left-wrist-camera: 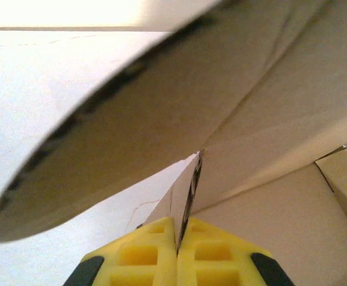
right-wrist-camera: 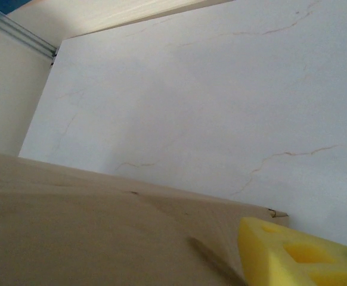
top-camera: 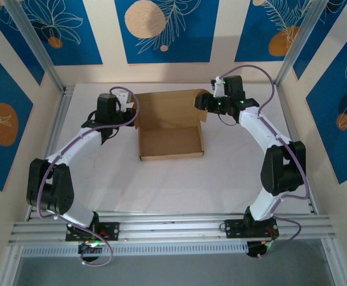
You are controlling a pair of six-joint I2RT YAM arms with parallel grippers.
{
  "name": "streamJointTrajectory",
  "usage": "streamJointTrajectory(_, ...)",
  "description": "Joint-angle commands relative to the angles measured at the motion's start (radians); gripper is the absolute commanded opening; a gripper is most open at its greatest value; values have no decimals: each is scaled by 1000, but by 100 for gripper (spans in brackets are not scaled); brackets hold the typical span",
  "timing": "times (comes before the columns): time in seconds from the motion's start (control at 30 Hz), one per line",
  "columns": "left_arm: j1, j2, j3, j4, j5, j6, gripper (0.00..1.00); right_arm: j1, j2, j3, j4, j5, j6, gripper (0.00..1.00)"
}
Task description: Fold the paper box
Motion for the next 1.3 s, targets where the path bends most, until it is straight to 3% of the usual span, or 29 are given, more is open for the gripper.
streamJointTrajectory(0.0,-9,-19,38,-8,19,27,4,4,37,70,-110,-1,-102,56)
streamJointTrajectory(0.17,-9,-22,35,-3,27,11,4,12,62,72,-96,-53,-75,45)
streamJointTrajectory(0.33,-12,-14,23,25,63,-44,4,35,64,44,-84,-28,-57,43)
streamJointTrajectory(0.57,-17,-24,-27,102,54,-198,11,88,8,-29,-40,170,73,24)
streamJointTrajectory(0.97,-52,-102,-147,183,-53,-373,14,151,-136,-188,79,315,309,18)
streamJointTrajectory(1.13,-78,-135,-220,220,-75,-441,20,186,-190,-281,135,361,355,18)
streamJointTrajectory(1.27,-109,-155,-255,239,-100,-422,22,215,-226,-365,222,386,347,18)
